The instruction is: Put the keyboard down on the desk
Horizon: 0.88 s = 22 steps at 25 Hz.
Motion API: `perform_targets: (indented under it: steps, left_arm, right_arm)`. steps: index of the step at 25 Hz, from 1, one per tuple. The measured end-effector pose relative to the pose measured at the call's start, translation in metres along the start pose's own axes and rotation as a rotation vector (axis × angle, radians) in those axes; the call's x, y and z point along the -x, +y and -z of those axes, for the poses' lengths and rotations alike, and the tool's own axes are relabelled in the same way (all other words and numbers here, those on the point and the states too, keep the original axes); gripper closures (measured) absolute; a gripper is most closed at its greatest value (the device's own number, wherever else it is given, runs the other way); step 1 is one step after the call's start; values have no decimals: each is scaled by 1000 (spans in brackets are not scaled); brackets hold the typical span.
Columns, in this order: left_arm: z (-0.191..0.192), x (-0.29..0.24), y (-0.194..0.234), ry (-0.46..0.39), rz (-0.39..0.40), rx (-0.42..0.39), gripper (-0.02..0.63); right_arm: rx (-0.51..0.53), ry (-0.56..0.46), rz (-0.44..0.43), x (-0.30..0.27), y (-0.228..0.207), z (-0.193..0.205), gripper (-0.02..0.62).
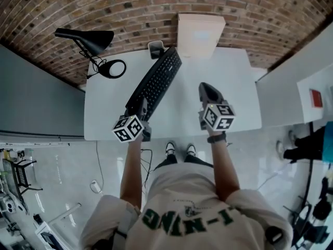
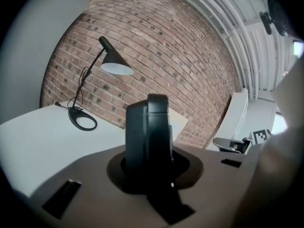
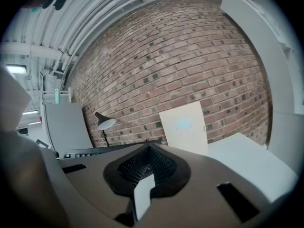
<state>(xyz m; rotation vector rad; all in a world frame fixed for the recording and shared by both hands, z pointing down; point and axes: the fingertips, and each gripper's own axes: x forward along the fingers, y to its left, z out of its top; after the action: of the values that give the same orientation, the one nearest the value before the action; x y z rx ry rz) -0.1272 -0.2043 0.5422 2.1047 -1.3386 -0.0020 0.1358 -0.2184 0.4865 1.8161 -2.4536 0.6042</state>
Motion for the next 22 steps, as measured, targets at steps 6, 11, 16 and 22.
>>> perform_targets:
  steps: [6,11,16,22]
  left_arm:
    - [-4,-15,13,59,164,100,535]
    - [-7,-28,13,115,265,132,535]
    - [-4,-50,14,195,359,164,535]
    - [10,-77,12,318,514,205,537]
  right_arm:
    - [-12,25,5,-6,-11,9,594]
    - [-8,8,-23,-13,-12,7,594]
    - [10,3,-51,-23,-13,4,594]
    - [53,35,-83,-31,-12,5,594]
